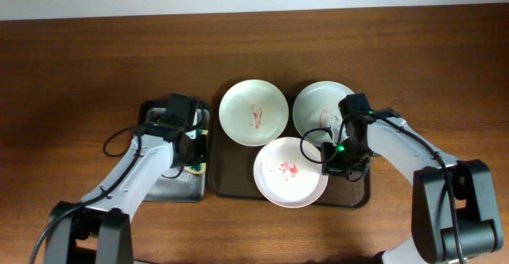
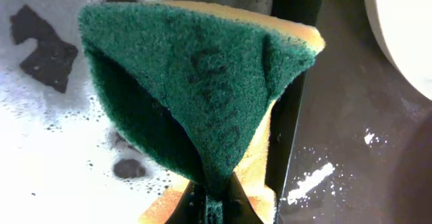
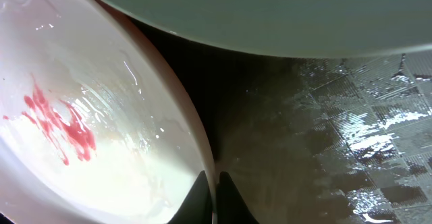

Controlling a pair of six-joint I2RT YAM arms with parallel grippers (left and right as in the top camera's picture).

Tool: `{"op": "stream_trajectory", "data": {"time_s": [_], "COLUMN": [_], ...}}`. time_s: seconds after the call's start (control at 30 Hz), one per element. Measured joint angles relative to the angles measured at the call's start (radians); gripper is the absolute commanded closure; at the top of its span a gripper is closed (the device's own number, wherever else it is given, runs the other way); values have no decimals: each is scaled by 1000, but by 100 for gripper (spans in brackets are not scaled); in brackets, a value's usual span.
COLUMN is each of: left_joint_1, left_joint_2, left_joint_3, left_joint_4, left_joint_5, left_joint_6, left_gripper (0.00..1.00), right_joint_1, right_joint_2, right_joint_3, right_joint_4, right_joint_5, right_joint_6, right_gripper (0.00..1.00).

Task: Clean dirty plates on tray and stack at the side
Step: 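Lift the sponge with the left gripper and scrub the front plate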

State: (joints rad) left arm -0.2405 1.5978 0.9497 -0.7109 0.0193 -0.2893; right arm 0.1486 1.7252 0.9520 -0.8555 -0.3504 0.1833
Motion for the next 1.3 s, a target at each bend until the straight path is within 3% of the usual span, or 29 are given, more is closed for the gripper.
{"op": "stream_trajectory", "data": {"time_s": [0.23, 0.5, 0.73, 0.9, 1.03, 1.3], "left_joint_1": [-7, -232, -455, -539, -563, -576], "left_joint_2": [-46, -54, 132, 209, 253, 254], "left_joint_3": [147, 174, 174, 174, 181, 233], "left_joint_4": [-98, 50, 189, 261, 236, 47], "left_joint_5": [-31, 250, 285, 288, 253, -7], "left_joint_6": [0, -14, -186, -300, -333, -309], "left_gripper": [100, 100, 100, 100, 100, 100], "right_joint_1": [0, 0, 0, 0, 0, 6], "right_joint_2": [0, 0, 0, 0, 0, 0], "right_joint_3": [0, 0, 0, 0, 0, 0], "right_joint_4": [0, -6, -15, -16, -18, -24], "right_joint_5": [0, -2, -8, -8, -10, -41], "right_joint_6": [1, 1, 1, 0, 1, 5], "right_gripper": [96, 96, 96, 96, 96, 96]}}
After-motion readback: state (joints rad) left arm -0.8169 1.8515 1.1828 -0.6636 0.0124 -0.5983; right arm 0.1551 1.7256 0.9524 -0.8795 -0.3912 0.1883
